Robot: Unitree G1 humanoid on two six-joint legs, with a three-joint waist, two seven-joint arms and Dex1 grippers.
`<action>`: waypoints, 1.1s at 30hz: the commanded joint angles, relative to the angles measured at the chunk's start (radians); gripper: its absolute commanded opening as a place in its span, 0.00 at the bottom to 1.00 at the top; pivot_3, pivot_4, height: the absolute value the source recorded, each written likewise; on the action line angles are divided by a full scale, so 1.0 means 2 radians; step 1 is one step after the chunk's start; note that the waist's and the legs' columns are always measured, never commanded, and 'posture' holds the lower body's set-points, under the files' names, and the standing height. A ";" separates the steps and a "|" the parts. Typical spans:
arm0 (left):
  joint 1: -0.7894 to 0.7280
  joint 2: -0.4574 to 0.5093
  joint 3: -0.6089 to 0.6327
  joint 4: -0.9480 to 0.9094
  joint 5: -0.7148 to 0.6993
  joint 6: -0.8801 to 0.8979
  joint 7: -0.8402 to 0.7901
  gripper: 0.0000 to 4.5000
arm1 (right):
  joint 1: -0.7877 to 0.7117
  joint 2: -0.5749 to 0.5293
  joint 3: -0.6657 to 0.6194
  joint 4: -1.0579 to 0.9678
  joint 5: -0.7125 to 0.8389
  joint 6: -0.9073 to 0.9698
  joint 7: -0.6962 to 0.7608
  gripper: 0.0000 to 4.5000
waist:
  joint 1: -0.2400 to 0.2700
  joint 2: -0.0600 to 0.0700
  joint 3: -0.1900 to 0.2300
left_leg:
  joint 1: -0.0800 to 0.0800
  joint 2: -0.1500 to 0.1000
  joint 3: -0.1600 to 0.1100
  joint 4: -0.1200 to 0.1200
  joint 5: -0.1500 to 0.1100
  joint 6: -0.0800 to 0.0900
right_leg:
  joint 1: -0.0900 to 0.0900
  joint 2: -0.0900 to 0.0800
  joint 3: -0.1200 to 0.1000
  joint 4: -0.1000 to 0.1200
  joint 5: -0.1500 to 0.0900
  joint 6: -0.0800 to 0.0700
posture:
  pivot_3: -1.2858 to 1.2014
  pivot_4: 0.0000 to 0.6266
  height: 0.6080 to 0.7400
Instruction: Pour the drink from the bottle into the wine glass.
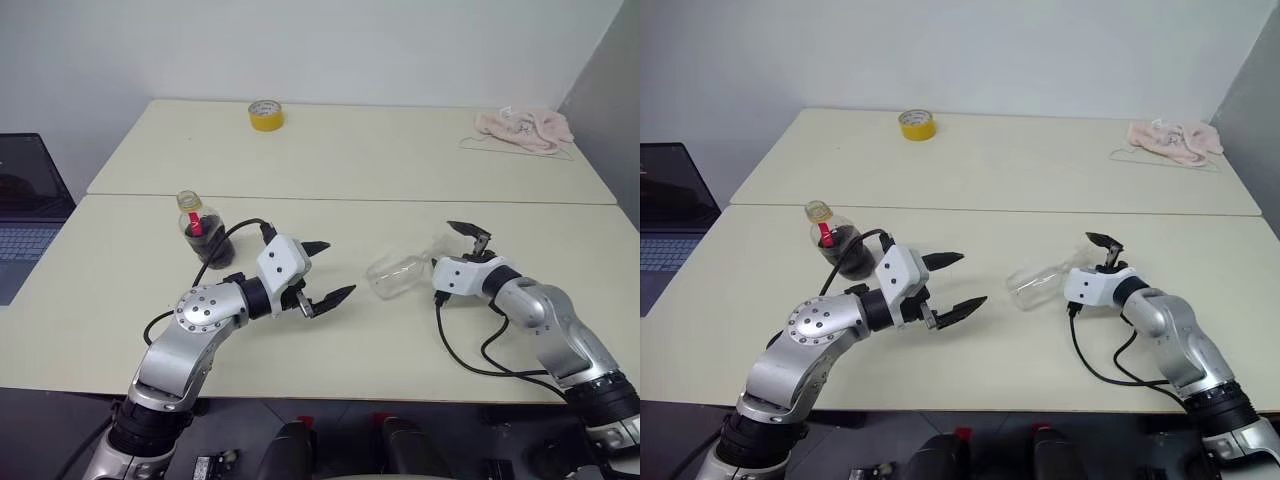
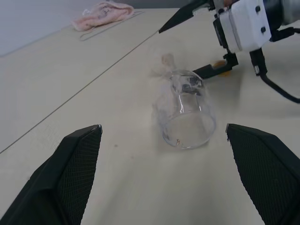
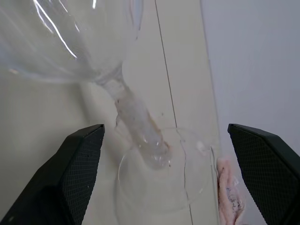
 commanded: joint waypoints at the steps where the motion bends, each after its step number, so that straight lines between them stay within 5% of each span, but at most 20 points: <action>1: -0.010 -0.005 0.003 -0.006 -0.006 0.000 0.002 1.00 | -0.026 0.005 0.007 0.034 -0.036 -0.019 -0.042 1.00 | 0.000 0.000 0.000 | 0.000 0.000 0.000 0.000 0.000 0.000 | 0.000 0.000 0.000 0.000 0.000 0.000 | 0.52 0.24 1.00; 7: -0.012 -0.009 0.003 -0.007 -0.004 0.004 0.005 1.00 | -0.053 0.020 0.017 0.088 -0.060 -0.036 -0.078 1.00 | -0.002 0.000 0.000 | 0.000 0.000 0.000 0.000 0.000 0.000 | 0.000 0.000 0.000 0.000 0.000 0.000 | 0.52 0.24 1.00; 10: -0.011 -0.012 0.006 -0.009 -0.008 0.010 0.008 1.00 | -0.059 0.029 0.018 0.099 -0.057 -0.046 -0.087 0.87 | -0.004 0.000 0.000 | 0.000 0.000 0.000 0.000 0.000 0.000 | 0.000 0.000 0.000 0.000 0.000 0.000 | 0.52 0.24 1.00; 21: -0.006 -0.014 0.018 -0.017 -0.025 0.033 0.014 1.00 | -0.056 0.055 0.034 0.109 -0.075 -0.076 -0.126 0.06 | -0.010 0.000 0.000 | 0.000 0.000 0.000 0.000 0.000 0.000 | 0.000 0.000 0.000 0.000 0.000 0.000 | 0.52 0.24 1.00; 33: 0.024 0.002 0.070 -0.063 -0.068 0.074 0.021 1.00 | -0.044 0.083 -0.001 0.116 0.001 -0.074 -0.104 0.05 | -0.011 0.000 0.000 | 0.000 0.001 0.000 0.000 0.000 0.000 | 0.000 0.000 0.000 0.000 0.000 0.000 | 0.52 0.24 1.00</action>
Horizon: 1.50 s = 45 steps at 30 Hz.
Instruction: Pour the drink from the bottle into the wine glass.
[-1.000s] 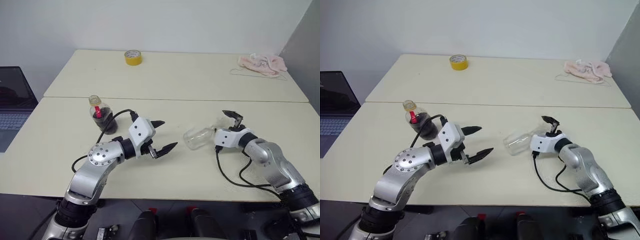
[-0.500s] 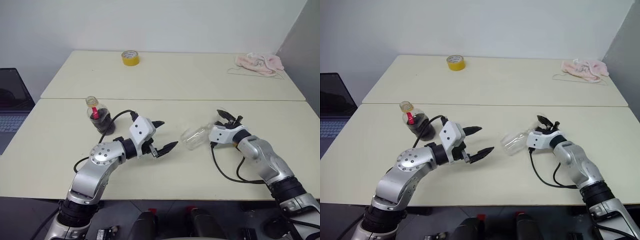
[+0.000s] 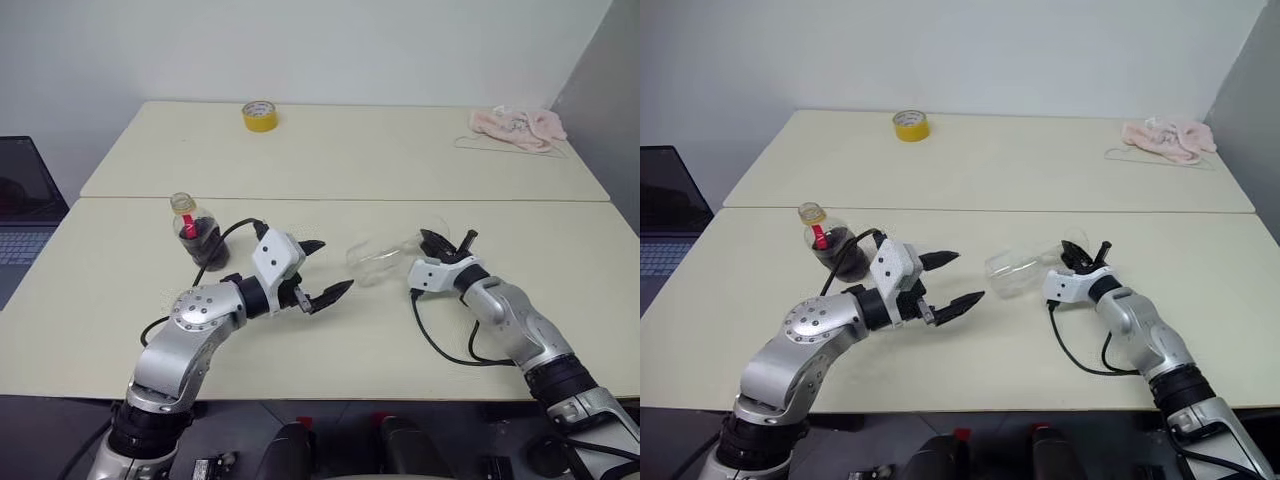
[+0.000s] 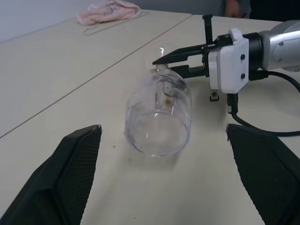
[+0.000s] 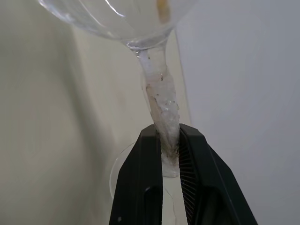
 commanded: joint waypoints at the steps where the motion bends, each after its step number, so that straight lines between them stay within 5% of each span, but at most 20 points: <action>1: 0.020 0.016 0.047 -0.038 -0.035 0.017 0.002 1.00 | 0.013 0.009 -0.029 -0.017 0.061 -0.006 0.020 0.05 | -0.001 0.000 0.000 | 0.000 0.000 0.000 0.000 0.000 0.000 | 0.000 0.000 0.000 0.000 0.000 0.000 | 0.52 0.24 1.00; 8: 0.070 0.038 0.106 -0.053 -0.068 0.033 0.006 1.00 | 0.039 0.016 -0.041 -0.056 0.123 -0.010 0.069 0.05 | 0.000 0.000 0.000 | 0.000 0.000 0.000 0.000 0.000 0.000 | 0.000 0.000 0.000 0.000 0.000 0.000 | 0.52 0.24 1.00; 23: 0.146 0.068 0.108 -0.081 -0.109 0.036 -0.025 1.00 | 0.046 0.162 0.000 -0.156 0.361 0.100 0.259 0.05 | 0.001 0.000 0.000 | 0.000 0.000 -0.001 0.000 0.000 0.001 | 0.000 0.000 0.000 0.000 0.000 0.000 | 0.52 0.24 1.00; 45: 0.130 0.067 0.076 -0.011 -0.056 -0.067 -0.049 1.00 | -0.038 0.191 -0.031 0.013 0.397 0.099 0.325 0.05 | -0.001 0.001 0.000 | 0.000 0.000 -0.001 0.000 -0.001 0.002 | 0.000 0.000 0.000 0.000 0.000 0.000 | 0.52 0.24 1.00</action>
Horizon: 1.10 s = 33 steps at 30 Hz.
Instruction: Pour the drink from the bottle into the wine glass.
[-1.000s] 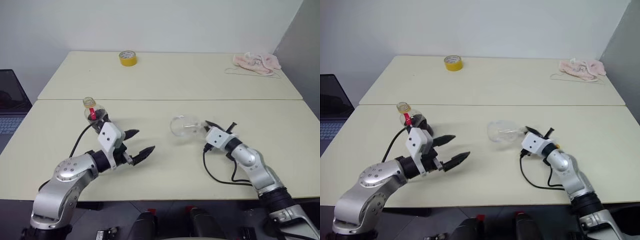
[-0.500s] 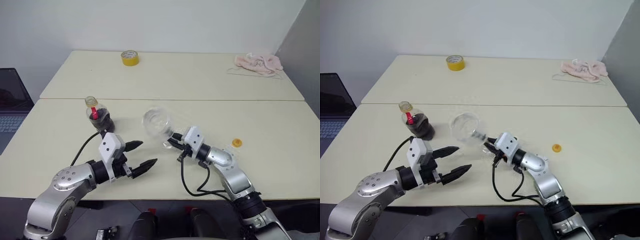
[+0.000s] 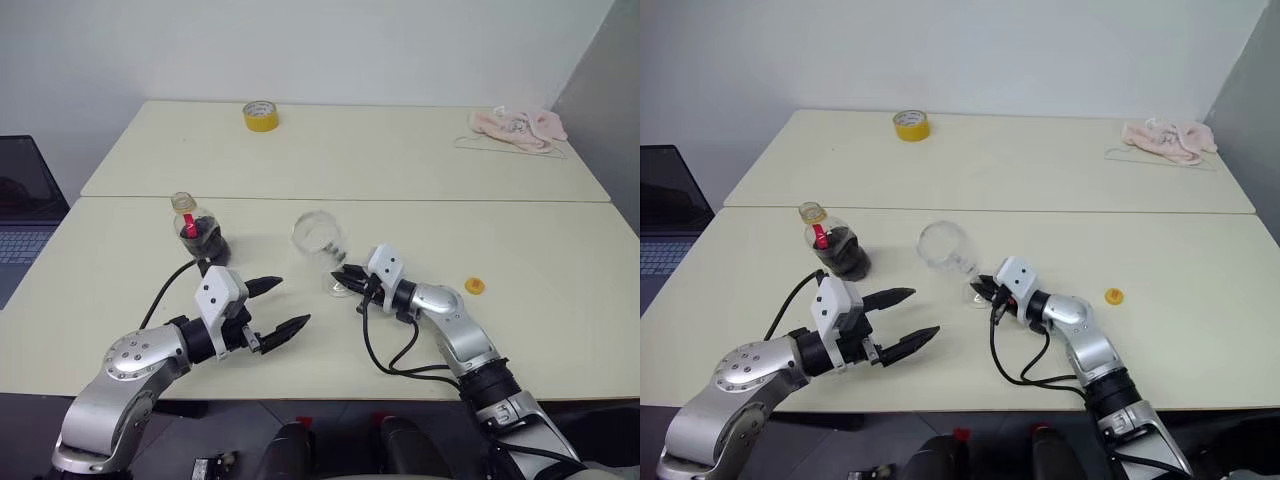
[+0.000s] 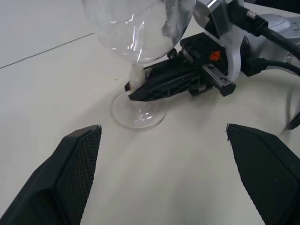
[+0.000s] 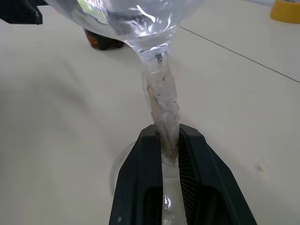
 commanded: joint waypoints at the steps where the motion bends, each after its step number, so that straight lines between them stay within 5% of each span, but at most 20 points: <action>1: -0.012 -0.004 -0.002 0.004 0.007 -0.018 -0.001 1.00 | -0.016 0.007 -0.011 0.002 0.011 -0.020 0.008 0.05 | 0.000 0.000 0.000 | 0.000 0.000 0.000 0.000 0.000 0.000 | 0.000 0.000 0.000 0.000 0.000 0.000 | 0.52 0.24 1.00; 9: -0.018 -0.007 -0.007 0.013 0.016 -0.026 0.003 1.00 | -0.010 0.000 0.000 0.019 -0.002 -0.035 0.015 0.05 | 0.000 0.000 0.000 | 0.000 0.000 0.000 0.000 0.000 0.000 | 0.000 0.000 0.000 0.000 0.000 0.000 | 0.52 0.24 1.00; 22: -0.027 -0.006 -0.014 0.007 0.022 -0.022 0.011 1.00 | -0.011 -0.007 -0.007 0.022 -0.011 -0.029 0.006 0.99 | 0.000 0.000 0.000 | 0.000 0.000 0.000 0.000 0.000 0.000 | 0.000 0.000 0.000 0.000 0.000 0.000 | 0.52 0.24 1.00; 33: -0.025 -0.026 0.003 0.002 0.017 -0.011 0.051 1.00 | 0.042 -0.060 -0.018 -0.086 0.010 0.004 0.031 0.99 | 0.001 0.000 0.000 | 0.000 0.000 0.000 0.000 0.000 0.000 | 0.000 0.000 0.000 0.000 0.000 0.000 | 0.52 0.24 1.00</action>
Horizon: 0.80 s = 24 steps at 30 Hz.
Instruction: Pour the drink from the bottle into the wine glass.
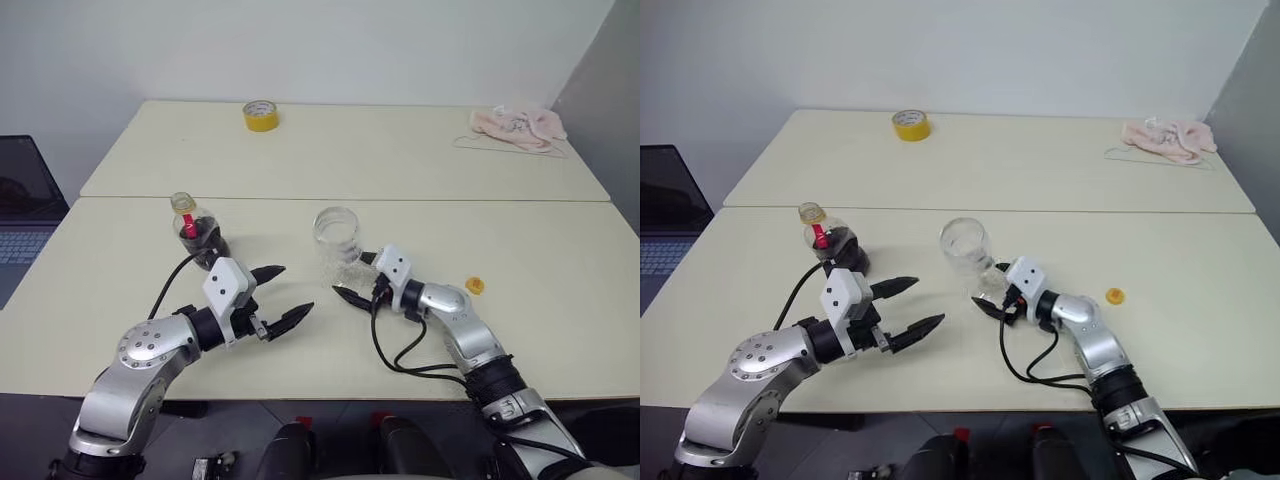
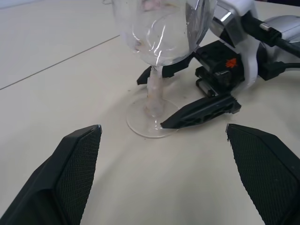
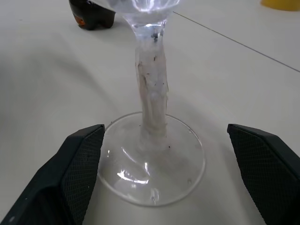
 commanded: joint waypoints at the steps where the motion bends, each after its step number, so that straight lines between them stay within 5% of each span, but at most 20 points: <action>1: -0.004 -0.010 0.018 -0.013 -0.006 0.001 0.021 1.00 | 0.019 -0.020 -0.013 -0.072 0.023 0.017 0.019 0.99 | 0.000 0.000 0.000 | 0.000 0.000 0.000 0.000 0.000 0.000 | 0.000 0.000 0.000 0.000 0.000 0.000 | 0.52 0.24 1.00; 11: 0.024 -0.031 0.028 -0.025 0.007 -0.019 0.053 1.00 | 0.078 -0.083 -0.022 -0.214 0.047 0.094 0.042 0.99 | 0.000 0.000 0.000 | 0.000 0.000 0.000 0.000 0.000 0.000 | 0.000 0.000 0.000 0.000 0.000 0.000 | 0.52 0.24 1.00; 24: 0.116 -0.135 0.080 -0.018 0.118 -0.130 0.212 1.00 | 0.140 -0.178 -0.092 -0.426 0.190 0.245 0.050 0.99 | 0.003 0.000 0.000 | 0.000 0.000 -0.001 0.000 0.000 0.000 | 0.001 0.000 -0.001 -0.001 0.000 0.000 | 0.52 0.24 1.00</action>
